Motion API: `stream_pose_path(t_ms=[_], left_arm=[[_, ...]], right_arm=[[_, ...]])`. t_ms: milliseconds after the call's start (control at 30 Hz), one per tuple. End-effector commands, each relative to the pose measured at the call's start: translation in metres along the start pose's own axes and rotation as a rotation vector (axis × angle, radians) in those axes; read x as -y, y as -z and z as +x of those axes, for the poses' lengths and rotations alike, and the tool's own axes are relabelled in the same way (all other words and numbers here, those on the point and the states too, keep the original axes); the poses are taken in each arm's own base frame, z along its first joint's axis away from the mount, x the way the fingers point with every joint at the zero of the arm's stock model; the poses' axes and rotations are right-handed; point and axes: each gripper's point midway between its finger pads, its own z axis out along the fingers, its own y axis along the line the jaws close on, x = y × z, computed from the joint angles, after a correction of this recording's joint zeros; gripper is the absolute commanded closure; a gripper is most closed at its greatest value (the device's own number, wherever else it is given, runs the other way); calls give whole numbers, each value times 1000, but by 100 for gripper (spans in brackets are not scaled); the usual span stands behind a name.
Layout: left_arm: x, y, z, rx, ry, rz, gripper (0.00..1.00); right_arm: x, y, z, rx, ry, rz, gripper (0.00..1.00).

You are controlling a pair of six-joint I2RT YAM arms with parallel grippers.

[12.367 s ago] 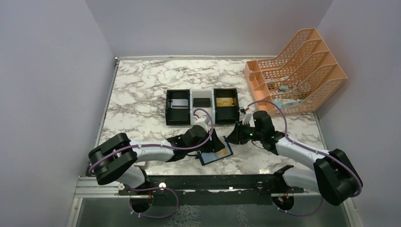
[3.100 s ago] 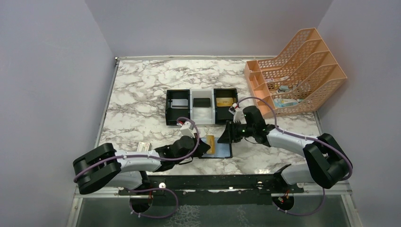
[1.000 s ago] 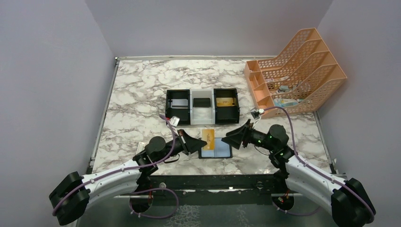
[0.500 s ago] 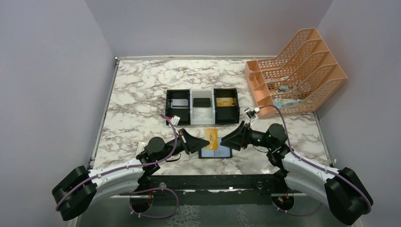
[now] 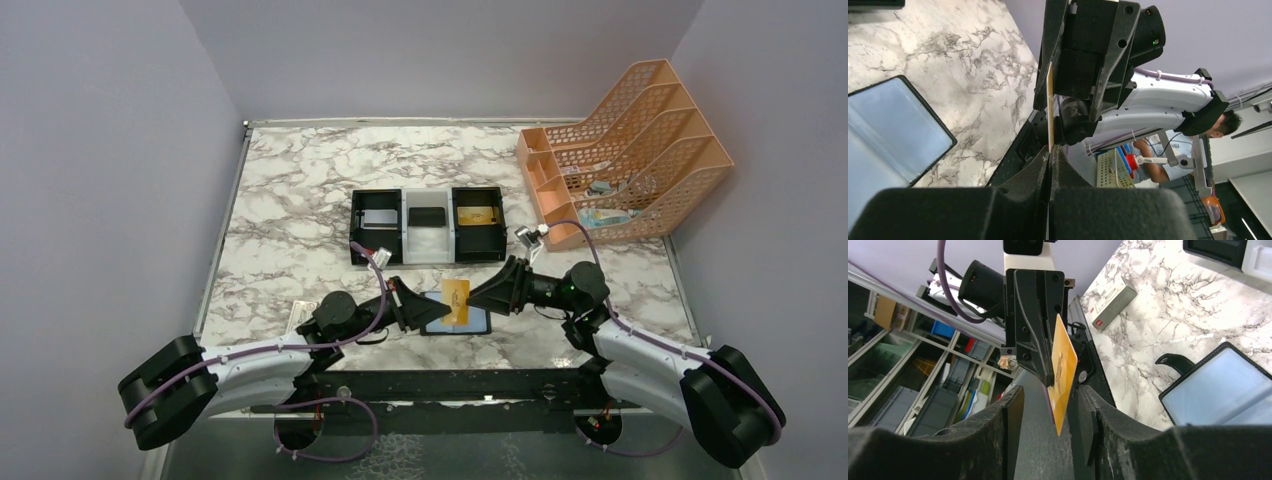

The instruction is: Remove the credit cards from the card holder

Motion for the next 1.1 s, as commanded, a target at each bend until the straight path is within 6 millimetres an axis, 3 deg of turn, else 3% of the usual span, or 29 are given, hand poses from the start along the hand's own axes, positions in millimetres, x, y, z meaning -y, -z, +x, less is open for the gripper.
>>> stream_pose_path(t_ms=[0,133,333,433,767,1000,1067], left_arm=[[24,-7,-5,18,-24,76,100],[28,-6,-6,25,-31,89,100],[28,-4,-7,32,-30,89,100],[30,-5,-7,32,-27,97,100],[41,-7,-11,47,-28,130,100],[33,-10,-9,48,-20,104,100],[33,-12,-9,45,-9,101,100]], right_arm=[[-18,-3,-4,-19,19,-77,58],[-15,-3,-1,-23,5,-73,68],[-22,-1,0,-21,15,-109,71],[-25,-1,1,-36,26,-122,82],[-22,-7,10,-94,19,-134,79],[-25,-7,13,-110,31,-151,98],[-26,-8,13,-116,26,-151,99]])
